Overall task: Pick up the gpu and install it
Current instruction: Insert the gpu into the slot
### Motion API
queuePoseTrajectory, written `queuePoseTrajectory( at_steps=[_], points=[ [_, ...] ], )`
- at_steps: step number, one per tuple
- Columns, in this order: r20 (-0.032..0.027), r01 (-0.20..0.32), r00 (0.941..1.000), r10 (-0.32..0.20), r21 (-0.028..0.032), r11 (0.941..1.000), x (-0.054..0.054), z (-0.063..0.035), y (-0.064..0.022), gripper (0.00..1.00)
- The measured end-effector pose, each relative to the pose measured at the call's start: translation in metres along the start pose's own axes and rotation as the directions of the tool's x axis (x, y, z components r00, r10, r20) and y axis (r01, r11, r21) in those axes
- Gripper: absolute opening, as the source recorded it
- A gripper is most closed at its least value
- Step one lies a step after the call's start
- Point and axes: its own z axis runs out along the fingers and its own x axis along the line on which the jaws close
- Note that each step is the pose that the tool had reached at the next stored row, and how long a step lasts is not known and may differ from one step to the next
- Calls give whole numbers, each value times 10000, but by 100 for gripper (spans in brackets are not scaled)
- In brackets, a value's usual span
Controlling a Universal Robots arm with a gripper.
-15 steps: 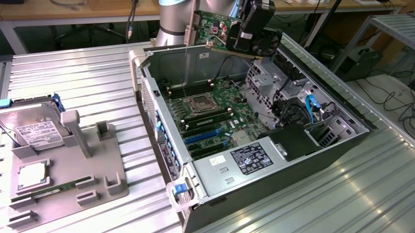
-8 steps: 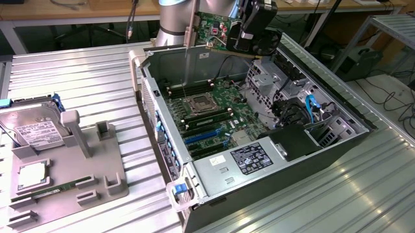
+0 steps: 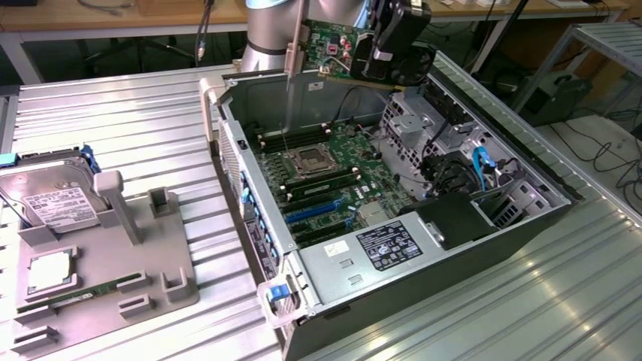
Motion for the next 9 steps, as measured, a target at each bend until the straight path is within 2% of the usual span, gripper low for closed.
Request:
queuePoseTrajectory(
  at_steps=[9],
  points=[
    [-20, 555, 9985, -555, 4, 9985, 0, 2, 0, 28]
  ],
)
